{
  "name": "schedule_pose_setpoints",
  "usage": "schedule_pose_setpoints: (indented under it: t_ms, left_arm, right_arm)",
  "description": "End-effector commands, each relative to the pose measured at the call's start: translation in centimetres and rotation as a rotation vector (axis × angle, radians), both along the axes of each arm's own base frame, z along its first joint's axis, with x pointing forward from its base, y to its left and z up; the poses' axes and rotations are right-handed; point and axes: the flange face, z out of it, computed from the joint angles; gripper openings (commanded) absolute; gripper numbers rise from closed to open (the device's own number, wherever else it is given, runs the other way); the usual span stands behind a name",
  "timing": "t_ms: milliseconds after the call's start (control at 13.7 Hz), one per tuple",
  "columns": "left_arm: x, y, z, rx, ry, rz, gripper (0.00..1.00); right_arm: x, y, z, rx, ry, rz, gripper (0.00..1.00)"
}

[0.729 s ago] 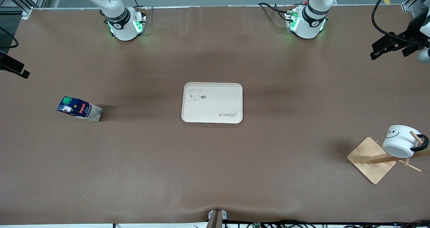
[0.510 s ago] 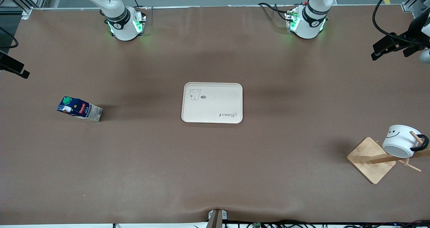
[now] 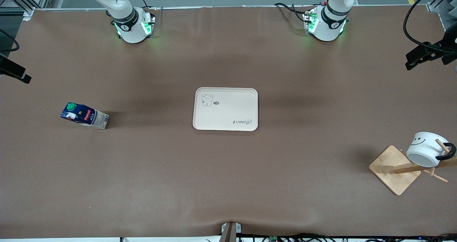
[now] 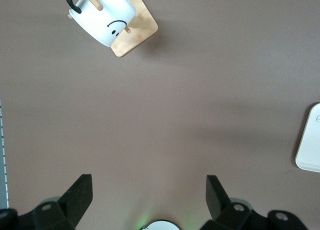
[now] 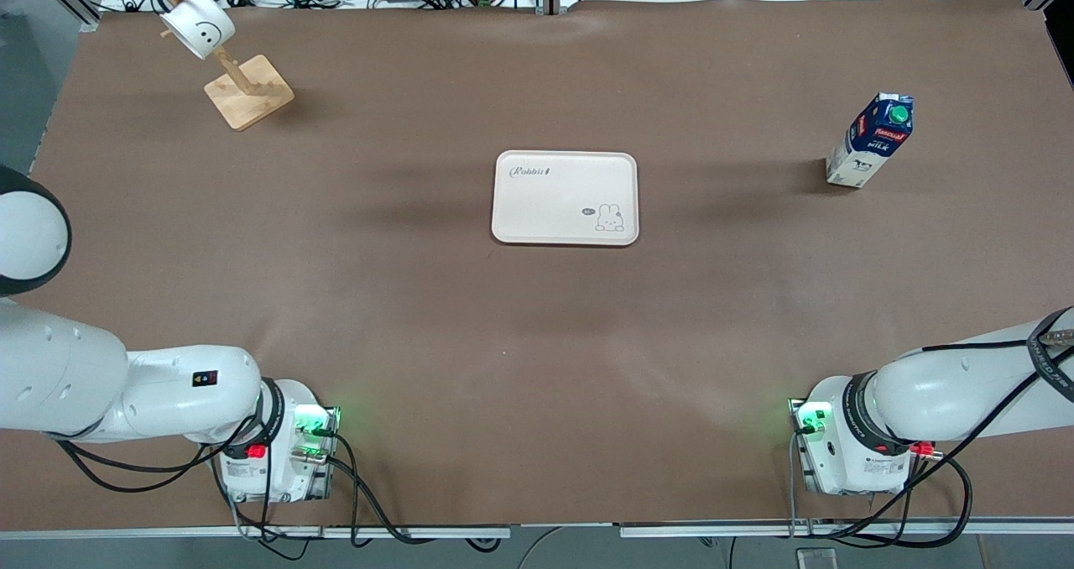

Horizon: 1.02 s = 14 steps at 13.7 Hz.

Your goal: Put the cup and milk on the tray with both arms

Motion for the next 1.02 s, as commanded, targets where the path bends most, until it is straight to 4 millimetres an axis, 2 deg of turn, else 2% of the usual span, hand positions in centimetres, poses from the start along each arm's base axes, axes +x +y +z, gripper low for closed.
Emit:
schedule_pose_setpoints:
  t_ms: [0,146,291,437,729,947]
  left_arm:
    - [1.3,1.6,-0.4,0.006,-0.018,0.008,1.0]
    - [2.0,3.4,-1.5,0.005,-0.068,0.033,1.0]
    - [2.6,6.5,-3.1,-0.005,-0.109,0.082,1.0]
    - [2.9,7.4,-4.5,-0.024,-0.151,0.098,1.0]
    - [3.8,10.8,-8.2,-0.043,-0.247,0.107,1.0]
    - [4.3,12.4,-12.2,-0.092,-0.32,0.131,1.0]
  right_arm:
    - [0.2,-0.3,0.2,-0.008,-0.004,0.005,1.0]
    - [0.2,-0.4,0.2,-0.008,-0.004,0.004,1.0]
    - [0.2,-0.4,0.2,-0.008,-0.004,0.004,1.0]
    - [0.2,-0.4,0.2,-0.008,-0.004,0.004,1.0]
    - [0.4,-0.3,-0.1,-0.009,0.002,0.005,1.0]
    - [0.4,-0.3,-0.2,-0.009,0.003,0.005,1.0]
